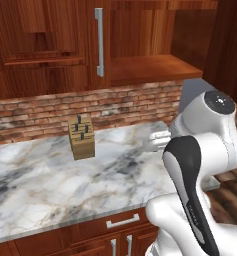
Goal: Open the cabinet. Pick the dish brush and place it next to the sink. Then close the cabinet.
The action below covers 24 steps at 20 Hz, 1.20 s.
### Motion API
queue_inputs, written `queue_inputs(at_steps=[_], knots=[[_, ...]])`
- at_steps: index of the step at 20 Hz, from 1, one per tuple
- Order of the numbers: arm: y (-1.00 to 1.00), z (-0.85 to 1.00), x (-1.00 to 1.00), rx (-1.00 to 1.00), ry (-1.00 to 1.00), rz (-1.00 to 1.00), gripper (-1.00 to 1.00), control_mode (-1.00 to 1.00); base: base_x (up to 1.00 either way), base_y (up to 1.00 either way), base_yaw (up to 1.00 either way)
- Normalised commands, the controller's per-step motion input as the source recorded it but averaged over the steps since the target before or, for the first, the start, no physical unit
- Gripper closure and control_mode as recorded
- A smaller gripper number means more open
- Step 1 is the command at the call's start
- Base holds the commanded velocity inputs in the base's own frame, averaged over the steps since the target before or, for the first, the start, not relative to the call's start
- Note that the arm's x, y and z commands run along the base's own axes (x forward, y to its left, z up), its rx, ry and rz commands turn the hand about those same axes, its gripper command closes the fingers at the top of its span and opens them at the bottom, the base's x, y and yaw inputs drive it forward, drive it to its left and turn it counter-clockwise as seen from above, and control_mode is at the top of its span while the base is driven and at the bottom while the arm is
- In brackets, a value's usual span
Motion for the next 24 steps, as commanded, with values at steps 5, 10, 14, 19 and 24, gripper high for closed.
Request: queue_inputs(at_steps=[5, 10, 14, 19, 24], knots=[[-0.31, 0.33, -0.20, 0.00, 0.00, 0.00, -1.00, -1.00, 0.00, 0.00, 0.00], [-0.28, 0.92, -0.11, 0.00, 0.00, 0.00, -1.00, -1.00, 0.00, 0.00, 0.00], [-0.29, 0.90, -0.10, 0.00, -0.15, 0.00, -1.00, -1.00, 0.00, 0.00, 0.00], [-0.20, 0.29, 0.01, 0.00, -0.34, 0.00, -1.00, -1.00, 0.00, 0.00, 0.00], [-0.09, 0.08, 0.03, 0.00, -0.41, 0.00, -1.00, -1.00, 0.00, 0.00, 0.00]])
